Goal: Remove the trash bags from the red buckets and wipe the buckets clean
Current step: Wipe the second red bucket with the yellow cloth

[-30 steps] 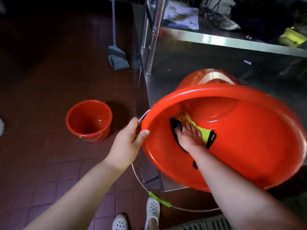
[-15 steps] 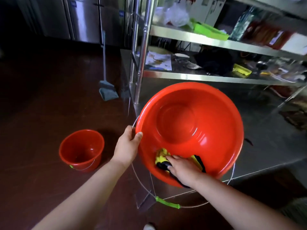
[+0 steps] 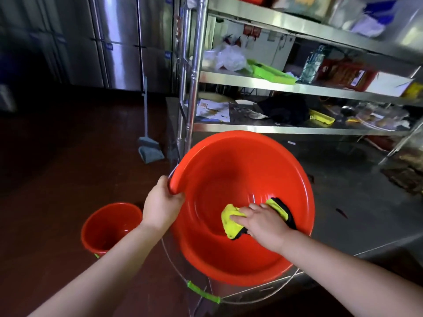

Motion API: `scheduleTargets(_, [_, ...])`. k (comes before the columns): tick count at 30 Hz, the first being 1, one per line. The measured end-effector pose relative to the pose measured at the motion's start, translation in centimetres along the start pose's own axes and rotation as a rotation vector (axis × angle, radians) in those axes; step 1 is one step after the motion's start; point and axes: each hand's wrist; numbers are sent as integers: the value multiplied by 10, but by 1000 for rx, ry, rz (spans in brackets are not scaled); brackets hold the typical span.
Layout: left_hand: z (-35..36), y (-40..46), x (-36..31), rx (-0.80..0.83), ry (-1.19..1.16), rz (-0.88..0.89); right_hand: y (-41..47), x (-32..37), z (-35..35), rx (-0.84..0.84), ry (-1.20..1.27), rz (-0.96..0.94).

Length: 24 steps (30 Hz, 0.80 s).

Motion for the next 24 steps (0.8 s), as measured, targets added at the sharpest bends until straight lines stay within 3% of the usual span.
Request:
scheduleTargets(10, [16,2,3,107,-144,-29,108,-20,-6,-129,-2,223])
scheduleTargets(16, [19,16,6,110,-199,-136,125,-44,67,53,21,368])
scheduleTargets(21, [25,24,9,125,-233,-158,152,-42,107,-11,154,429])
scheduleTargets(24, [28,22,6,89,-215,-115,167,-39,118,14,177,370])
Point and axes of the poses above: each hand's wrist, its own y-axis towards the middle knuckle, its own z-axis out of the palm, x = y × z, and after that the axes turned 11 degrees about y, right-handed
